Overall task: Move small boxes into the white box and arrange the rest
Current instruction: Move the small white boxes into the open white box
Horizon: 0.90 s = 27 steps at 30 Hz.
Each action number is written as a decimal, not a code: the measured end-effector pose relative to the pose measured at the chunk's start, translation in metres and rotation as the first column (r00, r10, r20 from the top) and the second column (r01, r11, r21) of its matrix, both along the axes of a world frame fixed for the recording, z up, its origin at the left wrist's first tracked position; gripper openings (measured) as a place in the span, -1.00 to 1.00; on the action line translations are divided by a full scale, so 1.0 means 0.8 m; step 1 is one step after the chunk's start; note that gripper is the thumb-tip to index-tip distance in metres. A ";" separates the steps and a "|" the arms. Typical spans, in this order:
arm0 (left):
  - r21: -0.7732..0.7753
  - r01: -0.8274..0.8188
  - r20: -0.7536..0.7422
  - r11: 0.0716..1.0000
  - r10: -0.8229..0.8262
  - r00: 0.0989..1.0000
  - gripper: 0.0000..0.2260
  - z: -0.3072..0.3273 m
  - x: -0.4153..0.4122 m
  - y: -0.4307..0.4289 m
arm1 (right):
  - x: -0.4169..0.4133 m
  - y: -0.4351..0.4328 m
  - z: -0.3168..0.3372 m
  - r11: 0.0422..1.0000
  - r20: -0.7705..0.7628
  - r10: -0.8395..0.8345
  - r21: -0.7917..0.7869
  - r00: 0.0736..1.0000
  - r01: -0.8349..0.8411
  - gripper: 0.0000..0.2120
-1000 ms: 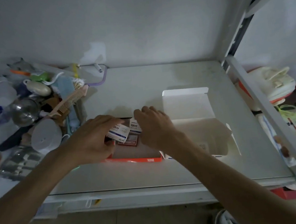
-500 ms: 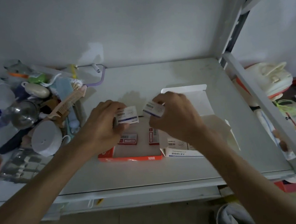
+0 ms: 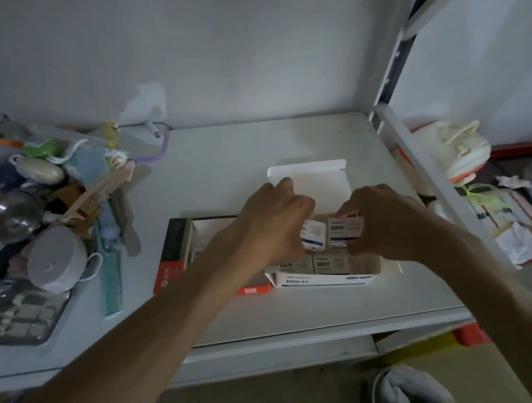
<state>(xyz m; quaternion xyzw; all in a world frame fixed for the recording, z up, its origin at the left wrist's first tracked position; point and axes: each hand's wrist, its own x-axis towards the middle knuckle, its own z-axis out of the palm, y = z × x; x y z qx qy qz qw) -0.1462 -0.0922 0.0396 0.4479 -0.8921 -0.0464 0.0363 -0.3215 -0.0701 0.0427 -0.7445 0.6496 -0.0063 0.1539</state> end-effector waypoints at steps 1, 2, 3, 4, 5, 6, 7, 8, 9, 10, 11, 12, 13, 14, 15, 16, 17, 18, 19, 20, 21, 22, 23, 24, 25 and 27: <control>-0.006 -0.004 0.049 1.000 0.004 0.999 -0.64 -0.001 -0.003 0.000 | 0.002 0.000 -0.004 1.000 -0.001 0.018 0.002 1.000 -0.018 -0.52; -0.022 0.006 0.094 1.000 -0.004 0.996 -0.69 -0.001 -0.006 0.002 | 0.004 0.000 -0.007 0.999 -0.006 0.033 0.005 0.999 -0.033 -0.51; -0.044 0.030 0.135 0.999 -0.023 0.991 -0.76 -0.002 -0.009 0.003 | 0.007 0.000 -0.011 0.999 -0.021 0.042 0.007 0.999 -0.042 -0.50; -0.063 0.052 0.170 0.997 -0.041 0.985 -0.81 -0.003 -0.012 0.006 | 0.010 0.000 -0.013 0.999 -0.040 0.042 0.012 0.998 -0.042 -0.51; -0.072 0.069 0.193 0.995 -0.054 0.980 -0.83 -0.004 -0.015 0.008 | 0.012 0.000 -0.015 0.999 -0.052 0.041 0.015 0.998 -0.040 -0.53; -0.068 0.080 0.199 0.994 -0.065 0.978 -0.82 -0.006 -0.016 0.010 | 0.013 0.000 -0.015 0.999 -0.060 0.041 0.018 0.997 -0.040 -0.55; -0.057 0.082 0.192 0.995 -0.070 0.979 -0.78 -0.008 -0.016 0.012 | 0.015 -0.001 -0.017 0.999 -0.069 0.052 0.021 0.996 -0.050 -0.57; -0.048 0.080 0.182 0.996 -0.070 0.981 -0.75 -0.008 -0.015 0.014 | 0.017 -0.001 -0.018 0.998 -0.080 0.067 0.027 0.995 -0.065 -0.60; -0.045 0.079 0.170 0.996 -0.070 0.983 -0.75 -0.009 -0.013 0.015 | 0.017 -0.003 -0.022 0.997 -0.084 0.080 0.031 0.993 -0.078 -0.63; -0.044 0.075 0.154 0.996 -0.067 0.986 -0.77 -0.011 -0.010 0.016 | 0.017 -0.005 -0.026 0.996 -0.078 0.083 0.037 0.993 -0.081 -0.65; -0.042 0.066 0.136 0.997 -0.060 0.989 -0.81 -0.014 -0.007 0.016 | 0.016 -0.008 -0.030 0.996 -0.062 0.079 0.047 0.995 -0.076 -0.66; -0.041 0.054 0.127 0.998 -0.049 0.991 -0.84 -0.018 -0.004 0.015 | 0.015 -0.012 -0.035 0.996 -0.041 0.067 0.062 0.997 -0.064 -0.66; -0.041 0.045 0.127 0.998 -0.039 0.991 -0.84 -0.023 -0.001 0.014 | 0.014 -0.016 -0.039 0.996 -0.014 0.056 0.075 0.998 -0.055 -0.67; -0.038 0.043 0.132 0.998 -0.038 0.990 -0.78 -0.028 0.001 0.013 | 0.014 -0.019 -0.041 0.995 0.015 0.047 0.089 0.999 -0.048 -0.68; -0.022 0.038 0.136 0.999 -0.034 0.990 -0.70 -0.031 0.003 0.015 | 0.013 -0.021 -0.044 0.994 0.047 0.042 0.100 0.998 -0.046 -0.68; 0.003 0.028 0.133 1.000 -0.029 0.991 -0.64 -0.033 0.006 0.017 | 0.014 -0.023 -0.045 0.993 0.077 0.037 0.113 0.996 -0.045 -0.70; 0.018 0.022 0.113 1.000 -0.024 0.993 -0.60 -0.034 0.010 0.020 | 0.014 -0.024 -0.047 0.991 0.100 0.035 0.123 0.994 -0.047 -0.71; 0.027 0.017 0.074 0.999 -0.019 0.997 -0.58 -0.033 0.013 0.023 | 0.016 -0.024 -0.046 0.990 0.114 0.035 0.132 0.993 -0.050 -0.72; 0.023 0.008 -0.010 1.000 -0.008 1.000 -0.58 -0.033 0.018 0.027 | 0.016 -0.023 -0.046 0.989 0.129 0.037 0.139 0.991 -0.055 -0.73; 0.008 -0.016 -0.122 1.000 0.017 0.992 -0.59 -0.032 0.024 0.031 | 0.017 -0.021 -0.043 0.987 0.147 0.040 0.146 0.988 -0.062 -0.73; 0.004 -0.073 -0.258 0.997 0.071 0.963 -0.62 -0.031 0.032 0.036 | 0.016 -0.018 -0.040 0.987 0.171 0.046 0.146 0.984 -0.071 -0.72; 0.028 -0.158 -0.391 0.987 0.156 0.907 -0.66 -0.029 0.043 0.039 | 0.015 -0.015 -0.036 0.988 0.191 0.050 0.137 0.980 -0.077 -0.72; 0.056 -0.242 -0.498 0.969 0.237 0.834 -0.71 -0.029 0.057 0.041 | 0.014 -0.011 -0.033 0.990 0.208 0.057 0.117 0.977 -0.083 -0.72; 0.070 -0.324 -0.552 0.943 0.307 0.775 -0.75 -0.032 0.074 0.040 | 0.013 -0.007 -0.029 0.991 0.213 0.064 0.098 0.975 -0.086 -0.72; 0.067 -0.402 -0.546 0.913 0.371 0.752 -0.76 -0.038 0.093 0.037 | 0.013 -0.003 -0.027 0.993 0.216 0.068 0.078 0.974 -0.086 -0.73; 0.070 -0.481 -0.427 0.874 0.462 0.778 -0.71 -0.054 0.132 0.031 | 0.016 0.001 -0.021 0.998 0.217 0.057 0.024 0.975 -0.064 -0.74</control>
